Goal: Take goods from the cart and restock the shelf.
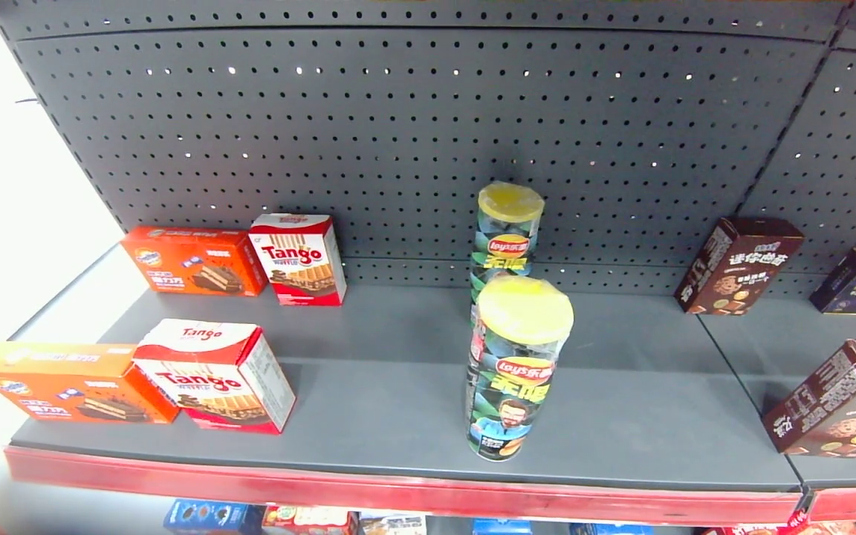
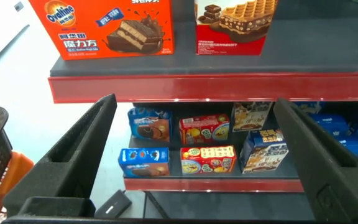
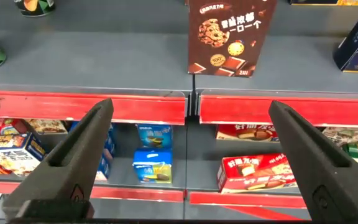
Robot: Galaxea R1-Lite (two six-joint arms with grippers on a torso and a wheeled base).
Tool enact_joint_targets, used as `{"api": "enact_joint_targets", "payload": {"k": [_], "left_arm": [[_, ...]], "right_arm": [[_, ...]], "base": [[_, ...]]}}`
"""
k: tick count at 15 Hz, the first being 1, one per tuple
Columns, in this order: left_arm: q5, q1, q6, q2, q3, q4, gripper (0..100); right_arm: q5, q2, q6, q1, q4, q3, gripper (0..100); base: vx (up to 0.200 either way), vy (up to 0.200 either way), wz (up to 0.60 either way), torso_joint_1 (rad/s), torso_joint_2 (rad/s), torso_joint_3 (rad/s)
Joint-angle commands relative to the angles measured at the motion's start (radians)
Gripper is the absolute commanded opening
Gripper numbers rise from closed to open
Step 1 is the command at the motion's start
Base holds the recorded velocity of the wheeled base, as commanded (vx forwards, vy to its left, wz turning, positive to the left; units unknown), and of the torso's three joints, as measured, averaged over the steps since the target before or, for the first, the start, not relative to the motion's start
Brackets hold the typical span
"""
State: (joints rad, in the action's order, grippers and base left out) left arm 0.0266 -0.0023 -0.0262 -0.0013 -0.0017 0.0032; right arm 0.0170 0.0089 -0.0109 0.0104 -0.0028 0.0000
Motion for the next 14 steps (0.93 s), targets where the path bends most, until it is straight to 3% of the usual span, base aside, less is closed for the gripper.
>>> {"api": "enact_joint_targets", "payload": {"k": [1,3,14], "left_arm": [[0.001,0.001,-0.001,0.001,0.0,0.0,100],[0.001,0.001,0.0,0.001,0.0,0.0,100],[-0.004,0.001,0.002,0.001,0.0,-0.002,100]], "right_arm": [[0.0,-0.001,0.0,0.0,0.0,0.0,100],[0.0,-0.001,0.0,0.0,0.0,0.0,100],[-0.002,-0.001,0.0,0.0,0.0,0.0,100]], "base": [[0.0,0.0,0.0,0.0,0.0,0.0],[0.0,0.0,-0.6,0.0,0.0,0.005],[0.0,0.0,0.0,0.0,0.0,0.0]]}}
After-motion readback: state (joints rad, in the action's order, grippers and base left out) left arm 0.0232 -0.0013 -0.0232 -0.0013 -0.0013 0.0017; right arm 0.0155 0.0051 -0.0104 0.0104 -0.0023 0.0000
